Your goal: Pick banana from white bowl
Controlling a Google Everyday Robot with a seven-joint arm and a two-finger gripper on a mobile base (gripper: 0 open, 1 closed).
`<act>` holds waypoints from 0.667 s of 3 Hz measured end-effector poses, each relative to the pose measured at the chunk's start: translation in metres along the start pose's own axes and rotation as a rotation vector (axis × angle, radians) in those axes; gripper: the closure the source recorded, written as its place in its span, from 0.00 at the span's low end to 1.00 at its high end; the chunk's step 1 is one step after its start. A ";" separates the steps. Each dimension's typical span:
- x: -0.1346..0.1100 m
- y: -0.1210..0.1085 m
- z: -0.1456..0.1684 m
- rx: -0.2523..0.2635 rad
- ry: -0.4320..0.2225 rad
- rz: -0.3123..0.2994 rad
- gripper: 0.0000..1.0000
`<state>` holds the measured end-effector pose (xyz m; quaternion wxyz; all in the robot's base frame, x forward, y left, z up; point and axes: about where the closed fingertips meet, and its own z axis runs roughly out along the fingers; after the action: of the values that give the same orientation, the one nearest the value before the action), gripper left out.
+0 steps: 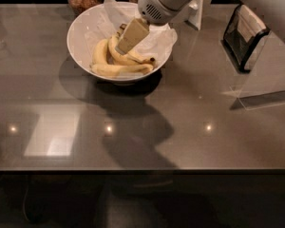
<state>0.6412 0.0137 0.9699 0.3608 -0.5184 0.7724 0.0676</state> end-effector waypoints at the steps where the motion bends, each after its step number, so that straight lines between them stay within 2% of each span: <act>1: -0.005 -0.002 0.017 -0.007 -0.011 0.041 0.34; 2: -0.002 0.001 0.033 -0.025 -0.013 0.078 0.48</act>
Offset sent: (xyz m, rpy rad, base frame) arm 0.0237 0.0218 -0.0396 0.0830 0.0862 -0.0635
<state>0.6572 0.0315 0.9466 0.3562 -0.4919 0.7888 0.0944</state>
